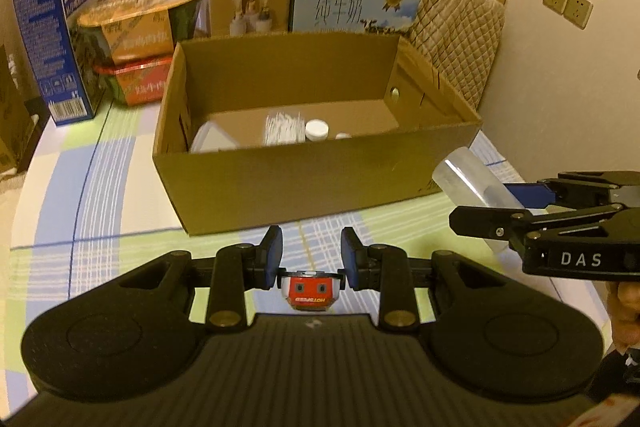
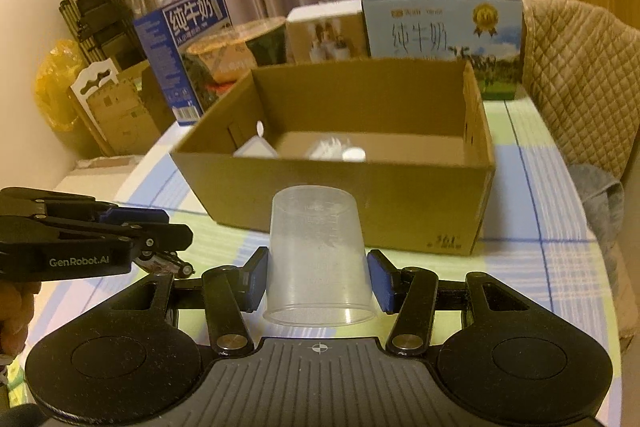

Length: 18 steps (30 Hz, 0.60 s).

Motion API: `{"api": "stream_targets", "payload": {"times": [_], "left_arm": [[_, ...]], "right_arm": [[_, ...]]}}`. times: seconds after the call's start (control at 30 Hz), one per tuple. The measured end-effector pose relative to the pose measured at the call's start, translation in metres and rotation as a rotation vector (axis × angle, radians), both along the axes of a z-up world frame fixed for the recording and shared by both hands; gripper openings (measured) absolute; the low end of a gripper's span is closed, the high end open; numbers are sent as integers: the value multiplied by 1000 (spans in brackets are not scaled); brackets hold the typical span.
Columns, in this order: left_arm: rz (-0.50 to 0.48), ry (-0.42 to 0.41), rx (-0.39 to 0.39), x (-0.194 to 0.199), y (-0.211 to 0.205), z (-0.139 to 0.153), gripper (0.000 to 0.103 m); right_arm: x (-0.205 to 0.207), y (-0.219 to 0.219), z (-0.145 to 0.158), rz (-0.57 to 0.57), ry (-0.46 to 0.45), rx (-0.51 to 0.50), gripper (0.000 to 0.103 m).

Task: Organize rigid objects
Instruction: 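Carry the black toy car and clear cup over the cardboard box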

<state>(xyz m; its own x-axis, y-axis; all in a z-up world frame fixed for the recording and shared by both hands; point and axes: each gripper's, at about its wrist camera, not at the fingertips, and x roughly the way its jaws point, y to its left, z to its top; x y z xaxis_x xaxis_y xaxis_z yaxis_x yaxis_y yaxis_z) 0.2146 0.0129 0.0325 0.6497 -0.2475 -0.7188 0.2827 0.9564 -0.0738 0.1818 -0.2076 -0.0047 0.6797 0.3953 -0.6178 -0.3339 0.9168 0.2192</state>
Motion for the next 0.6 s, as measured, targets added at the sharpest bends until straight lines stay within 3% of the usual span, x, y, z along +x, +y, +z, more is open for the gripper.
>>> {"api": "stream_targets", "payload": {"times": [0.6], "left_arm": [[-35,-48,-8,14,-7,43,26]], "right_arm": [[10,-3,43,3,-51,-35,49]]}}
